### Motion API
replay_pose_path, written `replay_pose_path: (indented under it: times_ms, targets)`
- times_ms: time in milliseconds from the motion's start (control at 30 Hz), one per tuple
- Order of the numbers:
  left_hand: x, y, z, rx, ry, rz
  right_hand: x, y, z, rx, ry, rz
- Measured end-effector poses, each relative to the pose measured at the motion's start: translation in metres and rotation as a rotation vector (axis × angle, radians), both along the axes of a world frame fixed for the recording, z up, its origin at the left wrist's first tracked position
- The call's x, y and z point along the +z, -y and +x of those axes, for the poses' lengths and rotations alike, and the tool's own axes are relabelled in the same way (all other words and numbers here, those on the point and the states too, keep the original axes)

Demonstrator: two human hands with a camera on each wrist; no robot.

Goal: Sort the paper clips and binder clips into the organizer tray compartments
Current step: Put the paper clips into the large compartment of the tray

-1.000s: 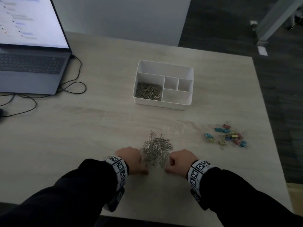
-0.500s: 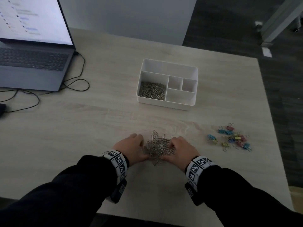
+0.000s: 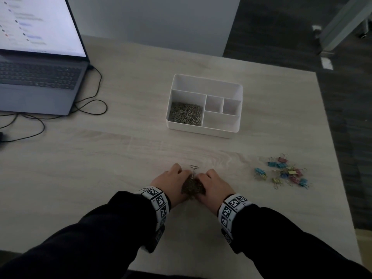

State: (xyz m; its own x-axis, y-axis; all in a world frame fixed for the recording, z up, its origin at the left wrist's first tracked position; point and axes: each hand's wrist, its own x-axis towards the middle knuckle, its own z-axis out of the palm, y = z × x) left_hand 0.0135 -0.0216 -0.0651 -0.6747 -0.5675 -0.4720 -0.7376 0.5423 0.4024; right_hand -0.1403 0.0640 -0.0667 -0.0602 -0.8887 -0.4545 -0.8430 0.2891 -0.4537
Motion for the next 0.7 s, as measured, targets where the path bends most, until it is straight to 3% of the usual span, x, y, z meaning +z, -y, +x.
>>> replay_pose_path:
  times_ms: [467, 700]
  targets:
    - [0.001, 0.027, -0.012, 0.075, -0.083, 0.134, 0.009, 0.024, -0.016, -0.205, 0.163, 0.051]
    - [0.007, 0.050, -0.011, 0.199, -0.185, 0.304, 0.015, 0.042, -0.026, -0.312, 0.289, 0.053]
